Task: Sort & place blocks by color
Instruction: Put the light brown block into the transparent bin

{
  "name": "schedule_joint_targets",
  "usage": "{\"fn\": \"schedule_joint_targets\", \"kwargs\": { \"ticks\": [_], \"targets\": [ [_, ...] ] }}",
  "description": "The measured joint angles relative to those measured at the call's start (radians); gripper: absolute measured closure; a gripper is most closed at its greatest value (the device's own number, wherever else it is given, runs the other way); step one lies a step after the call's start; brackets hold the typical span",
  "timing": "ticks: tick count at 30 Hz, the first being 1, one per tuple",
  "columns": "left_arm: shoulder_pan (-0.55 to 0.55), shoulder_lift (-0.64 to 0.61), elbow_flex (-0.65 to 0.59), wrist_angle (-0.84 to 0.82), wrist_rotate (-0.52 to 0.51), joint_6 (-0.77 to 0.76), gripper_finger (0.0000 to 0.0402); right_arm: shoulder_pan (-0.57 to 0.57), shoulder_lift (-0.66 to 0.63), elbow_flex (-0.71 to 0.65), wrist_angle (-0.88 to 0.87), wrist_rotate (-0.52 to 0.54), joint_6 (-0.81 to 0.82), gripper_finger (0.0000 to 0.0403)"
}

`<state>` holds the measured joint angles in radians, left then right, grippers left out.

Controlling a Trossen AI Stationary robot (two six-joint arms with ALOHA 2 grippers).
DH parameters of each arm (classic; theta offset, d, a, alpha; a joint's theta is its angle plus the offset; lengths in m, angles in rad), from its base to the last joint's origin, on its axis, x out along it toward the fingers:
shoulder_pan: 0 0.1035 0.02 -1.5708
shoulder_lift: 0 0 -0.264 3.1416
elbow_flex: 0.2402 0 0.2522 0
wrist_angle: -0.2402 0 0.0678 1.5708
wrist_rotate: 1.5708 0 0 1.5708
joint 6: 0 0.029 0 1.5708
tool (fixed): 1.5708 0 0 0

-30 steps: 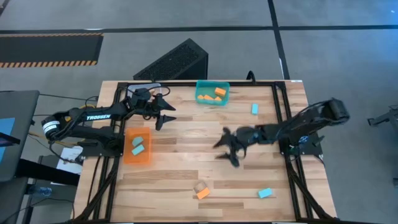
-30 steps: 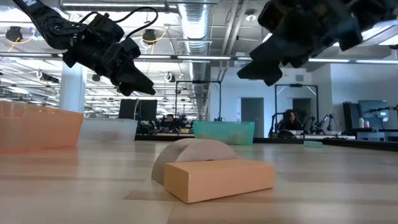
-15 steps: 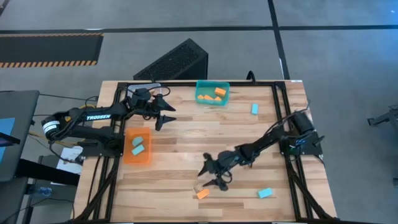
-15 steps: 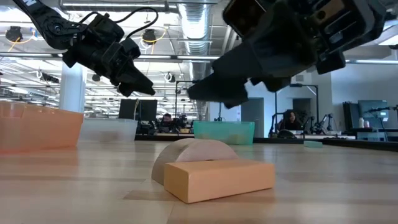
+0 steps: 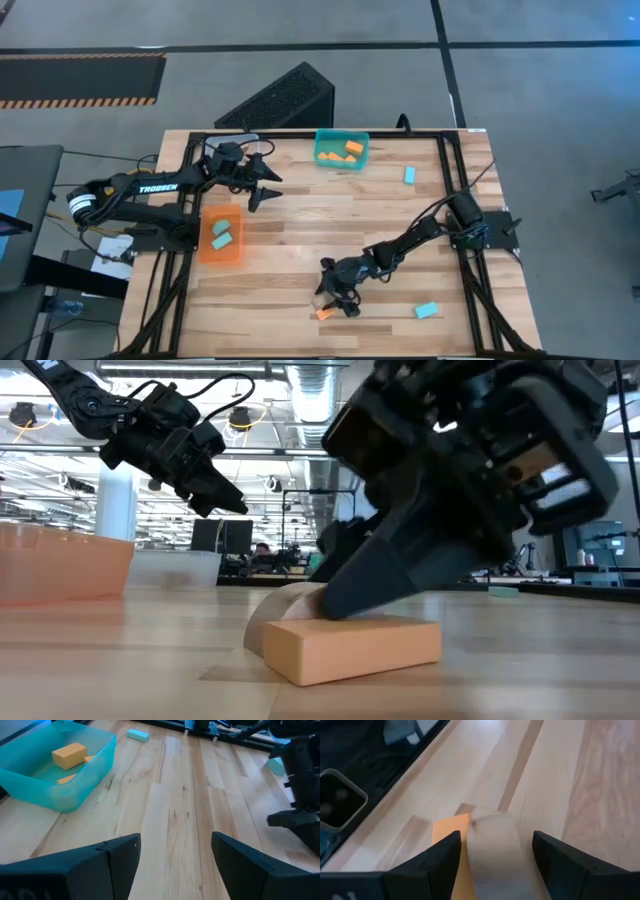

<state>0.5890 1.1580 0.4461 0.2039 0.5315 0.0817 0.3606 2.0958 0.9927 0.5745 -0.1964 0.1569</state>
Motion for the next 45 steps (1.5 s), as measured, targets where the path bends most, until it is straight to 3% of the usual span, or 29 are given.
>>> {"fn": "schedule_joint_targets", "kwargs": {
  "ticks": [9,18,27,34,37,45],
  "targets": [
    [0.000,0.000,0.000,-0.014,0.005,0.020,0.0173,-0.003,0.016,0.014,-0.019,0.047,0.025,0.0143],
    [0.000,0.000,0.000,-0.014,0.005,0.031,0.0173,-0.031,-0.003,0.014,-0.049,0.030,-0.029,0.0283],
    [-0.007,0.000,0.000,-0.013,0.004,0.022,0.0173,-0.124,-0.194,0.010,-0.345,0.024,-0.189,0.0282],
    [-0.018,0.000,0.000,-0.014,0.003,0.010,0.0173,-0.299,-0.386,0.010,-0.590,0.235,-0.333,0.0282],
    [-0.029,0.000,0.000,-0.014,0.004,0.011,0.0173,-0.417,-0.428,0.011,-0.594,0.299,-0.343,0.0282],
    [-0.033,0.000,0.000,-0.018,0.003,0.011,0.0173,-0.734,-0.438,0.011,-0.470,0.310,-0.324,0.0275]
  ]
}}
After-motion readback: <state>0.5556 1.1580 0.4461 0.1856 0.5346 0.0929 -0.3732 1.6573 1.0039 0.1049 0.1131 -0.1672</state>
